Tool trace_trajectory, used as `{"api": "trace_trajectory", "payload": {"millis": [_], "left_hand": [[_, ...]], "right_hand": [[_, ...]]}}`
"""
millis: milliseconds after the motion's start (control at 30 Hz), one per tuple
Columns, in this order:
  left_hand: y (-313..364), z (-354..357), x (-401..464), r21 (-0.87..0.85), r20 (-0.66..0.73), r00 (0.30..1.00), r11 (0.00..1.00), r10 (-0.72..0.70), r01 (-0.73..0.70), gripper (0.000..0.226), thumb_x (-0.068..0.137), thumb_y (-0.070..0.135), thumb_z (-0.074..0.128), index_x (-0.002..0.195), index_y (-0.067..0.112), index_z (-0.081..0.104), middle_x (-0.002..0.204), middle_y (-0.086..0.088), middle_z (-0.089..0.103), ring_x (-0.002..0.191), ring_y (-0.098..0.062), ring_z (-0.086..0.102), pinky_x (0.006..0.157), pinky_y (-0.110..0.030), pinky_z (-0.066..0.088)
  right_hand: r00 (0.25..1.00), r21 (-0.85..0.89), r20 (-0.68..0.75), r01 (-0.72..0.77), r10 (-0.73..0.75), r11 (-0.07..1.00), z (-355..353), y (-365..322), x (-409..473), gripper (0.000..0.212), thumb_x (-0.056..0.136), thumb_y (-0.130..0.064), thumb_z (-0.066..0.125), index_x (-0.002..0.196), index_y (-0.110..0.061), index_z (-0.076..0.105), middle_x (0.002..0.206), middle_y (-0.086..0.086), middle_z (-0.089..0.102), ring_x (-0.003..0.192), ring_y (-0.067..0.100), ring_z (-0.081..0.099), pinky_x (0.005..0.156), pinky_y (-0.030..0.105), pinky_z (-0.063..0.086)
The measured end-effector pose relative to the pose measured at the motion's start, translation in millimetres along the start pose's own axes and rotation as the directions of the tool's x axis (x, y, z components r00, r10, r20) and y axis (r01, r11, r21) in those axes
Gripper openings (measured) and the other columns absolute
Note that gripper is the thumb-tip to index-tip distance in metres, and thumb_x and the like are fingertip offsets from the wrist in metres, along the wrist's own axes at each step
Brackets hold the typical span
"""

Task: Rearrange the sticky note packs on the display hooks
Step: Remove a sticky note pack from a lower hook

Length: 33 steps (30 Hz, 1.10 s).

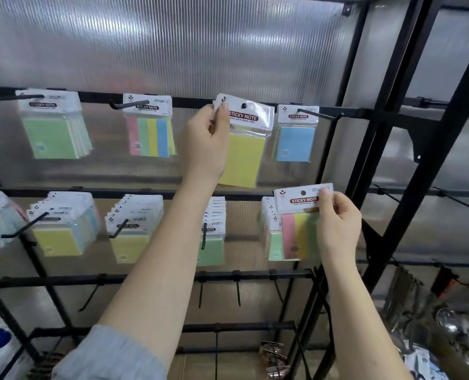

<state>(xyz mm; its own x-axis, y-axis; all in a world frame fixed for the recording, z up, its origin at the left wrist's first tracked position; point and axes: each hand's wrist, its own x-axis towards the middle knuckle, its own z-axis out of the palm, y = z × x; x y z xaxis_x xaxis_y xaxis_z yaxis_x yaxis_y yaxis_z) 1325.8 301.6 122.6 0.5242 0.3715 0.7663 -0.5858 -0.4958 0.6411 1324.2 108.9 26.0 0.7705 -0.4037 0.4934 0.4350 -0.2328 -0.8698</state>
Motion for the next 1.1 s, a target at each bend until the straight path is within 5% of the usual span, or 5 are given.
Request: {"api": "trace_trajectory", "payload": {"millis": [200, 533, 933, 1100], "left_hand": [[-2, 6, 0, -0.001, -0.064, 0.997, 0.999, 0.032, -0.032, 0.045, 0.098, 0.021, 0.047, 0.056, 0.023, 0.029, 0.05, 0.011, 0.029, 0.045, -0.001, 0.031, 0.045, -0.015, 0.023], [-24, 18, 12, 0.009, -0.044, 0.997, 0.998, -0.056, 0.056, 0.049, 0.097, 0.023, 0.05, 0.055, 0.023, 0.024, 0.049, 0.009, 0.023, 0.043, -0.002, 0.028, 0.044, -0.019, 0.019], [-67, 42, 56, 0.138, -0.037, 0.985, 0.975, -0.171, 0.174, 0.041, 0.09, 0.025, 0.061, 0.057, 0.022, 0.037, 0.056, 0.011, 0.038, 0.051, -0.001, 0.032, 0.043, -0.012, 0.026], [-75, 53, 66, 0.213, -0.107, 0.972, 0.95, -0.208, 0.227, 0.024, 0.088, 0.031, 0.063, 0.074, 0.014, 0.053, 0.062, 0.01, 0.045, 0.055, -0.002, 0.038, 0.045, -0.013, 0.027]], "right_hand": [[1.0, 0.025, 0.022, 0.012, -0.013, 1.0, 4, 3, 5, 0.039, 0.098, -0.027, 0.048, 0.074, 0.003, 0.056, 0.063, -0.004, 0.051, 0.054, -0.001, 0.039, 0.05, 0.013, 0.031], [0.999, 0.054, 0.035, -0.023, 0.021, 0.998, 5, 6, 11, 0.039, 0.098, -0.028, 0.048, 0.076, 0.004, 0.055, 0.066, 0.0, 0.053, 0.059, 0.003, 0.041, 0.05, 0.016, 0.03], [0.996, 0.055, 0.09, 0.021, -0.025, 0.998, 7, 4, 29, 0.041, 0.098, -0.028, 0.047, 0.073, 0.003, 0.053, 0.064, 0.001, 0.049, 0.058, 0.005, 0.038, 0.05, 0.017, 0.029], [0.991, 0.058, 0.129, 0.031, -0.038, 0.998, 12, 6, 40, 0.044, 0.098, -0.03, 0.048, 0.077, 0.008, 0.051, 0.067, 0.005, 0.049, 0.061, 0.009, 0.039, 0.054, 0.024, 0.029]]}}
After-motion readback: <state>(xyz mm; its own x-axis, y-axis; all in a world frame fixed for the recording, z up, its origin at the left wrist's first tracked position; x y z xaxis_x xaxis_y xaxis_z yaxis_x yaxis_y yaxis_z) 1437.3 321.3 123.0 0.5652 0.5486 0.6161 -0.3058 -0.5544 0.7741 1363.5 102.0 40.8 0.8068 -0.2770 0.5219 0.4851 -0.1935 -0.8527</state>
